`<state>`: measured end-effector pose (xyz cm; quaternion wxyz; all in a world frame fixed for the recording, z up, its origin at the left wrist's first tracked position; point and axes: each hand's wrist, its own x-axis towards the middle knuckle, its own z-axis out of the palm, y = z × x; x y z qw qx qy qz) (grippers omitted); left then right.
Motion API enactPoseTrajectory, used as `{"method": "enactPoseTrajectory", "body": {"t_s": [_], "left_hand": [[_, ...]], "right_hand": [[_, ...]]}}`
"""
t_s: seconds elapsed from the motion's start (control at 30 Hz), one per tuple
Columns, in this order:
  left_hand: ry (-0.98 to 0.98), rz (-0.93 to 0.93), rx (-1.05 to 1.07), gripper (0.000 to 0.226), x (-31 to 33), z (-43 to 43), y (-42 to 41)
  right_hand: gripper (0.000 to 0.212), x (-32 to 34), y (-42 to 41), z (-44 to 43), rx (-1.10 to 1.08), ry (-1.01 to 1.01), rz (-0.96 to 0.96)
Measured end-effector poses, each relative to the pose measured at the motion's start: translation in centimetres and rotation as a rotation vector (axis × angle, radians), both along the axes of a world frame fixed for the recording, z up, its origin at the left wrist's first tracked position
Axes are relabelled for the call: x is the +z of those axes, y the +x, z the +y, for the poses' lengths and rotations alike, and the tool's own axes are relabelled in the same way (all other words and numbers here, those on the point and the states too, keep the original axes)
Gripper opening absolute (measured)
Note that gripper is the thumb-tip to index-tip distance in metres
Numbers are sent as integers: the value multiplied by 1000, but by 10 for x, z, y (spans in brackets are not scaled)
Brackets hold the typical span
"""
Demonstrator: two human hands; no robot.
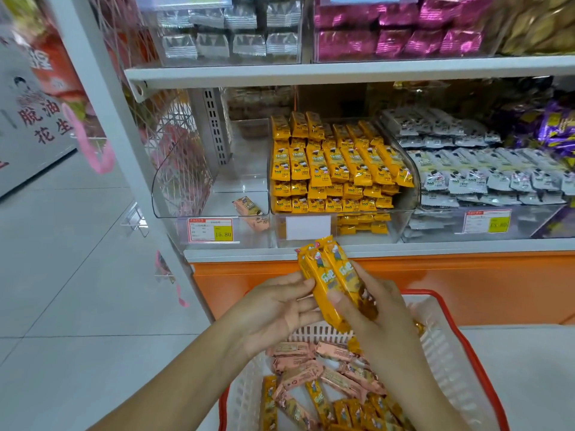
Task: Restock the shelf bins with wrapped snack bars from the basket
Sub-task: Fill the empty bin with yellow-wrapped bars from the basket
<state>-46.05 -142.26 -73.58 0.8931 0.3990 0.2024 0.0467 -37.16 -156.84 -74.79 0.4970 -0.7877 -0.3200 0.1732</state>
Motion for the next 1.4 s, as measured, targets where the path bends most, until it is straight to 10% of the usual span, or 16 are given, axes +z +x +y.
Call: {"method": "enactPoseTrajectory", "body": {"t_s": [0.1,0.43,0.97,1.4], "left_hand": [[61,-46,12,42,8,0,6],[977,80,490,34,73,51,19],[1083,120,407,31,62,81,37],[1118,164,397,33,57,84,39]], "right_hand": [[87,5,-3,2,-14,-56,-252],[59,74,71,44,-146,201,-292],[45,129,202,199,-277,-434,-447],[43,121,193,236,-230,-481,-543]]}}
